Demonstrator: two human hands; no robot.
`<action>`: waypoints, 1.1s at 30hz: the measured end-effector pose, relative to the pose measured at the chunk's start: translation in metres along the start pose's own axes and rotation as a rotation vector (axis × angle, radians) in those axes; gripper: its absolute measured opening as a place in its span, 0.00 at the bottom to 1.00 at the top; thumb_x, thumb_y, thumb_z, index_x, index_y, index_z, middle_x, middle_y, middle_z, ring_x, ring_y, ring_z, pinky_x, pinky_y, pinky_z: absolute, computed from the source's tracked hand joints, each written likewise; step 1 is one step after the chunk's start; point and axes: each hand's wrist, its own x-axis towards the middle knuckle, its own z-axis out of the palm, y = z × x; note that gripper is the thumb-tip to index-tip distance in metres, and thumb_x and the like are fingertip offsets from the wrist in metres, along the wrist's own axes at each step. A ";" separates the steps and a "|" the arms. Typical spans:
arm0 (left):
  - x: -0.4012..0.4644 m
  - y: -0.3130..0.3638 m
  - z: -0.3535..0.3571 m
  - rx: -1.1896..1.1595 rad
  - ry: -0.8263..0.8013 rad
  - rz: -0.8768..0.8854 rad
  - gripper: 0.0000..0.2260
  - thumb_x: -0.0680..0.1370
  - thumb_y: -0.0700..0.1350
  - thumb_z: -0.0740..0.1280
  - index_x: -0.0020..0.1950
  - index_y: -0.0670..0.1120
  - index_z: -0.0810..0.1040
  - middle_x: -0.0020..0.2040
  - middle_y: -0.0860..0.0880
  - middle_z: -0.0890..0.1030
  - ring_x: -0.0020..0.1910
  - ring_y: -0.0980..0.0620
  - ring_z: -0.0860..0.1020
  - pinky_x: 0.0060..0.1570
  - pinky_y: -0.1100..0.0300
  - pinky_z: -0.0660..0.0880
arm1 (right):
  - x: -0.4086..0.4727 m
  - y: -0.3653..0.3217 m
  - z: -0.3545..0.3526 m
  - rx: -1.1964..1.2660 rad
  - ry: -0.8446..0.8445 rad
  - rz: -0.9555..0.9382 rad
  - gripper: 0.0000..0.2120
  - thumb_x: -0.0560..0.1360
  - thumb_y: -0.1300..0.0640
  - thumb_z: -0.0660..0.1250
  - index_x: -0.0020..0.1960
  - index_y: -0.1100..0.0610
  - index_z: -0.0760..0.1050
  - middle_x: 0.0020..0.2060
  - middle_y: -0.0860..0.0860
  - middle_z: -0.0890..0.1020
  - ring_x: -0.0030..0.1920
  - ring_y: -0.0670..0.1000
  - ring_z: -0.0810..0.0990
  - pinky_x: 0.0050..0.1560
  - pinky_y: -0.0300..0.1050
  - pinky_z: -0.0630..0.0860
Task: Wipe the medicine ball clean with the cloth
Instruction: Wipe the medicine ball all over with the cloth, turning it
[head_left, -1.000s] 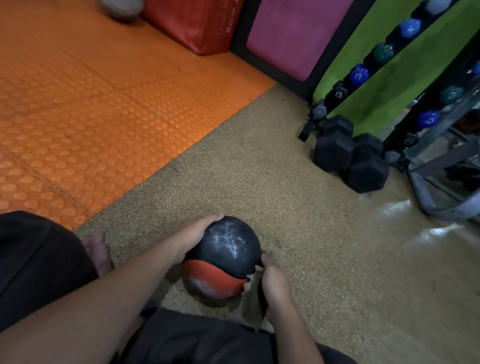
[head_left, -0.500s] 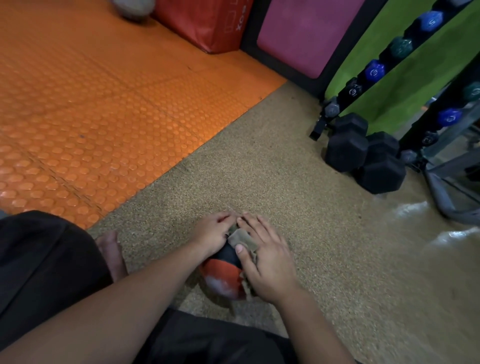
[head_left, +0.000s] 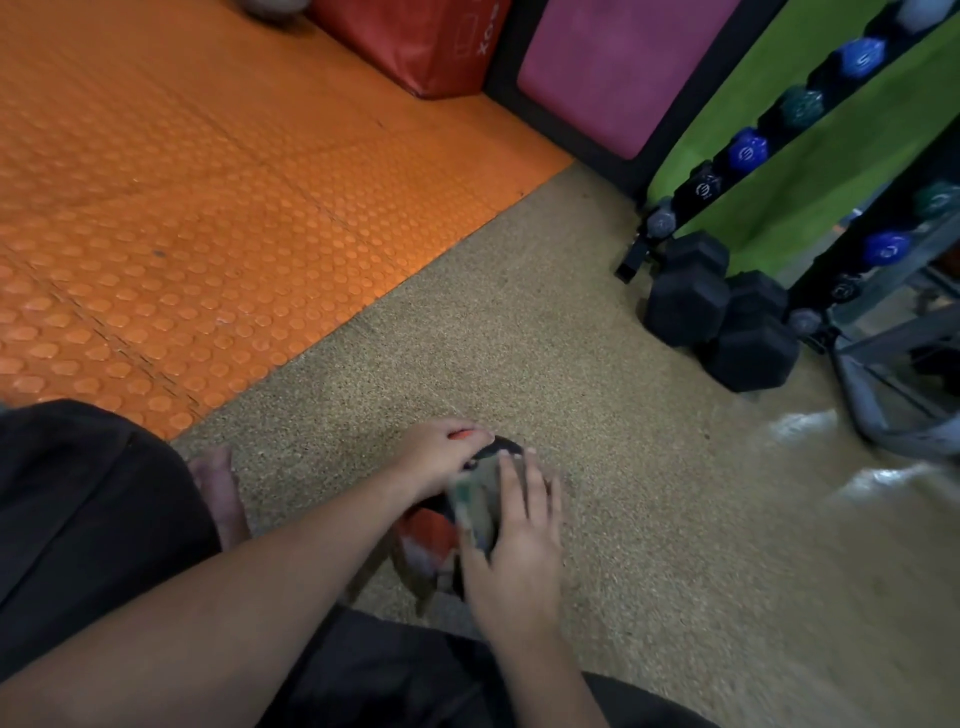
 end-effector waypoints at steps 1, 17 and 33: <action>0.002 -0.002 -0.004 -0.054 -0.029 -0.018 0.24 0.67 0.73 0.68 0.55 0.62 0.87 0.58 0.59 0.86 0.57 0.54 0.82 0.63 0.57 0.76 | -0.001 -0.002 -0.010 -0.029 -0.077 -0.089 0.34 0.79 0.40 0.54 0.83 0.40 0.50 0.82 0.38 0.47 0.83 0.50 0.40 0.82 0.51 0.47; -0.014 -0.004 0.009 -0.009 0.192 0.083 0.18 0.73 0.68 0.67 0.54 0.61 0.87 0.56 0.61 0.85 0.56 0.55 0.81 0.57 0.60 0.74 | 0.022 0.036 -0.010 0.602 0.164 0.622 0.23 0.80 0.41 0.63 0.62 0.58 0.82 0.57 0.58 0.85 0.62 0.61 0.82 0.62 0.49 0.75; -0.012 -0.006 0.006 -0.062 0.158 0.021 0.25 0.71 0.71 0.62 0.55 0.57 0.85 0.57 0.54 0.86 0.58 0.49 0.82 0.62 0.54 0.76 | -0.003 0.014 -0.003 0.395 0.177 0.130 0.30 0.78 0.41 0.61 0.79 0.45 0.67 0.79 0.39 0.64 0.80 0.42 0.59 0.79 0.43 0.57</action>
